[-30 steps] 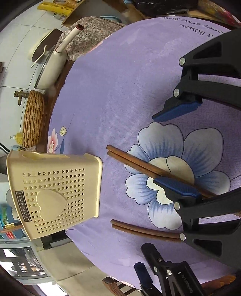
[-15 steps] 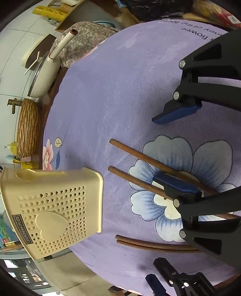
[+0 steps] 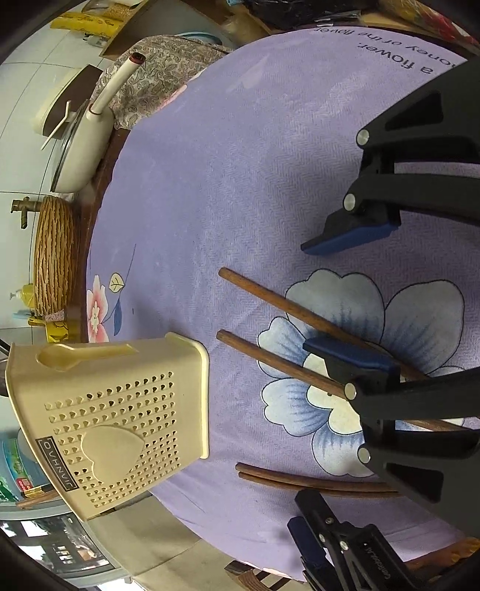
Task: Organize utensils
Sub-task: 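Open both tools and move them back toward the remaining brown chopsticks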
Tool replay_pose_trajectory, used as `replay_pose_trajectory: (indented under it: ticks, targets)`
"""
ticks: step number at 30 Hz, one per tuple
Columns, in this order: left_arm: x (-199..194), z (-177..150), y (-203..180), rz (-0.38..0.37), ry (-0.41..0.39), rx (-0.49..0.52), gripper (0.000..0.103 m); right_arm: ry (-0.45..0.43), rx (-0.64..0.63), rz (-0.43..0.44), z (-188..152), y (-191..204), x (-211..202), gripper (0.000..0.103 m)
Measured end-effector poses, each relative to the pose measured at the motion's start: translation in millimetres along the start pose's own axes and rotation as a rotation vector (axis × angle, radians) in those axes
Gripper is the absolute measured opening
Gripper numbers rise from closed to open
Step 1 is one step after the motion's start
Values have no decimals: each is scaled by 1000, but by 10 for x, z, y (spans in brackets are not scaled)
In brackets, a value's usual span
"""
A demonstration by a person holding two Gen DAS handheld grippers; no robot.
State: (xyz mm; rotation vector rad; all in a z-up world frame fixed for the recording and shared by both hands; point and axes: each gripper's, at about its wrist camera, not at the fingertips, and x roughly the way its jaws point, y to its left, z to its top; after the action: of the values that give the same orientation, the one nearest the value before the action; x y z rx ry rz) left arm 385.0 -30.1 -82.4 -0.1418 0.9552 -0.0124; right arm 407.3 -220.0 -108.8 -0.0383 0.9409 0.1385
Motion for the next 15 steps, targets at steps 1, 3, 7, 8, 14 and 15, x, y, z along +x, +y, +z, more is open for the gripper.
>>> replay_pose_trajectory:
  ticks: [1, 3, 7, 8, 14, 15]
  targets:
    - [9, 10, -8, 2, 0, 1, 55, 0, -1, 0, 1, 2, 0, 48]
    - [24, 18, -23, 12, -2, 5, 55, -1, -1, 0, 3, 2, 0, 48]
    - [64, 69, -64, 40, -2, 12, 55, -7, -6, 0, -18, 24, -8, 50]
    - [63, 71, -79, 49, -3, 22, 54, -8, -6, 1, -19, 23, -9, 50]
    - [13, 17, 50, 46, 2, -1, 52, -17, 0, -1, -45, 5, -21, 49]
    - [12, 18, 56, 44, 4, -3, 52, -16, -2, -4, -43, 17, -18, 49]
